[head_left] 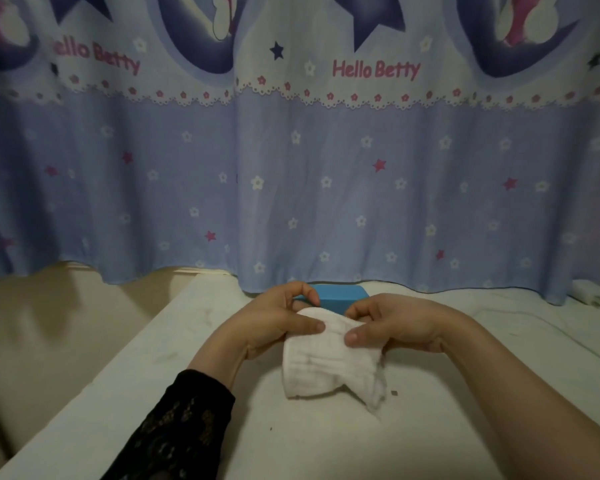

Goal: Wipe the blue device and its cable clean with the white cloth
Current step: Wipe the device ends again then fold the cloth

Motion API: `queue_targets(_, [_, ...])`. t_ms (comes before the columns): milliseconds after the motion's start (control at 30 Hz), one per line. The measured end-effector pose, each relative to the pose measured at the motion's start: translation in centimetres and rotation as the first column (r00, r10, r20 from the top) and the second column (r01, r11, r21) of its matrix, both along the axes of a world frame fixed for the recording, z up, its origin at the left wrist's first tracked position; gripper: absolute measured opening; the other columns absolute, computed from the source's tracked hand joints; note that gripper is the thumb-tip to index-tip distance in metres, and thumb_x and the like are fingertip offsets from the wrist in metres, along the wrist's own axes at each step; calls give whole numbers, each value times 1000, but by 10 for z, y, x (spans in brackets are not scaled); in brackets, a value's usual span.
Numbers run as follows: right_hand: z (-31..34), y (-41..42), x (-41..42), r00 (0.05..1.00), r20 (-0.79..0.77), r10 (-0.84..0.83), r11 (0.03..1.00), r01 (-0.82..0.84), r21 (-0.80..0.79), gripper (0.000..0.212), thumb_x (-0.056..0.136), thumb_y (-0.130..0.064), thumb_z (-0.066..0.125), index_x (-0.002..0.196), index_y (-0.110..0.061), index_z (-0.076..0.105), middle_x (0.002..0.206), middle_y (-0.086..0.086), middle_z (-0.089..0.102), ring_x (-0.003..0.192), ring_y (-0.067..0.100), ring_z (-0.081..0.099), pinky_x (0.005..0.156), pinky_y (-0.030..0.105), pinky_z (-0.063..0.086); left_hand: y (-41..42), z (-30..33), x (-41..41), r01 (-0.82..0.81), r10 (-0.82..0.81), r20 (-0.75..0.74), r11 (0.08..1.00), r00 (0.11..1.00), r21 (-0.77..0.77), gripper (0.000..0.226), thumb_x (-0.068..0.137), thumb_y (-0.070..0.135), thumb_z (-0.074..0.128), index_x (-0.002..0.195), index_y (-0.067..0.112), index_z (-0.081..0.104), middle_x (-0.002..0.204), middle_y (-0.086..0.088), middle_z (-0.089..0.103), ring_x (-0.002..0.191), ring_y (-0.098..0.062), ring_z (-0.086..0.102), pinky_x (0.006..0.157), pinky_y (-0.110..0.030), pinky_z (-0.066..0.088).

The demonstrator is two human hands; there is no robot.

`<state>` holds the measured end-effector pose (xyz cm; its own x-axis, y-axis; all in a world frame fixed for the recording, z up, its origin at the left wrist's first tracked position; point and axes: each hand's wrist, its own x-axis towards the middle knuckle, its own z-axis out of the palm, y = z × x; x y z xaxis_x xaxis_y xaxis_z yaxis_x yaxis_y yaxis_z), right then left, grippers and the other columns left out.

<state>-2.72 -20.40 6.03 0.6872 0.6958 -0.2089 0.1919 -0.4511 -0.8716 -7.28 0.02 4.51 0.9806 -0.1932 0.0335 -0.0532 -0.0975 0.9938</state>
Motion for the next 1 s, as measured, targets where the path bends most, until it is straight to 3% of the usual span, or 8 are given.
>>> queue_targets(67, [2, -1, 0, 998, 64, -1, 1000, 0, 11, 6, 79, -9, 70, 84, -12, 70, 78, 3, 67, 74, 15, 61, 71, 25, 50, 1, 3, -1, -30, 29, 12, 999, 999, 21, 29, 75, -10, 67, 84, 15, 55, 82, -16, 61, 79, -27, 60, 63, -27, 52])
queue_targets(267, [12, -12, 2, 957, -285, 50, 936, 55, 347, 12, 74, -4, 64, 86, -2, 63, 68, 3, 68, 58, 9, 63, 53, 19, 52, 4, 13, -5, 14, -14, 1, 989, 1000, -146, 26, 70, -5, 70, 82, 15, 58, 63, 0, 65, 57, -12, 62, 52, -22, 52])
queue_targets(433, [4, -3, 6, 858, 474, -197, 946, 293, -138, 16, 74, -10, 68, 79, -25, 65, 69, -7, 64, 49, 1, 56, 48, 14, 45, 1, 0, 5, -333, 205, 327, 852, 923, 404, 30, 75, 0, 68, 86, 26, 57, 82, -1, 60, 67, -17, 55, 63, -31, 53])
queue_targets(567, [1, 5, 5, 692, 716, -92, 929, 318, -188, 22, 68, -6, 59, 61, -25, 51, 66, -7, 57, 63, 13, 53, 54, 21, 40, -3, -2, 4, -419, 116, 511, 735, 852, 532, 24, 76, 0, 64, 86, 23, 62, 84, 2, 63, 78, -20, 61, 66, -27, 55])
queue_targets(633, [1, 6, 2, 695, 719, -9, 932, 267, -246, 24, 66, -6, 62, 60, -25, 49, 63, -7, 53, 63, 12, 50, 56, 25, 40, -2, 0, 2, -423, -16, 551, 622, 835, 659, 21, 73, 0, 62, 84, 18, 66, 82, 6, 58, 85, -18, 54, 69, -11, 41])
queue_targets(733, [7, 5, -9, 830, 534, 161, 892, 109, -440, 17, 68, -32, 76, 72, -28, 60, 65, -11, 54, 62, 5, 49, 60, 22, 40, 2, 0, -6, -261, -153, 373, 481, 915, 837, 23, 64, 10, 67, 83, 24, 68, 87, 6, 61, 90, -15, 52, 75, -18, 43])
queue_targets(833, [12, 1, -13, 897, 410, 167, 893, 39, -449, 32, 75, -51, 67, 90, -24, 72, 79, -10, 69, 70, 2, 56, 74, 22, 47, 1, 1, -16, -165, -153, 282, 523, 947, 836, 22, 61, 29, 57, 77, 22, 71, 90, 3, 67, 90, -15, 58, 82, -29, 51])
queue_targets(1000, [8, 2, -11, 879, 428, 208, 858, 46, -512, 19, 77, -36, 70, 95, -31, 71, 81, -14, 64, 71, 1, 54, 65, 15, 41, -13, -6, -18, -239, -211, 380, 489, 901, 839, 16, 77, 28, 67, 92, 24, 68, 101, 9, 63, 91, -6, 50, 83, -20, 45])
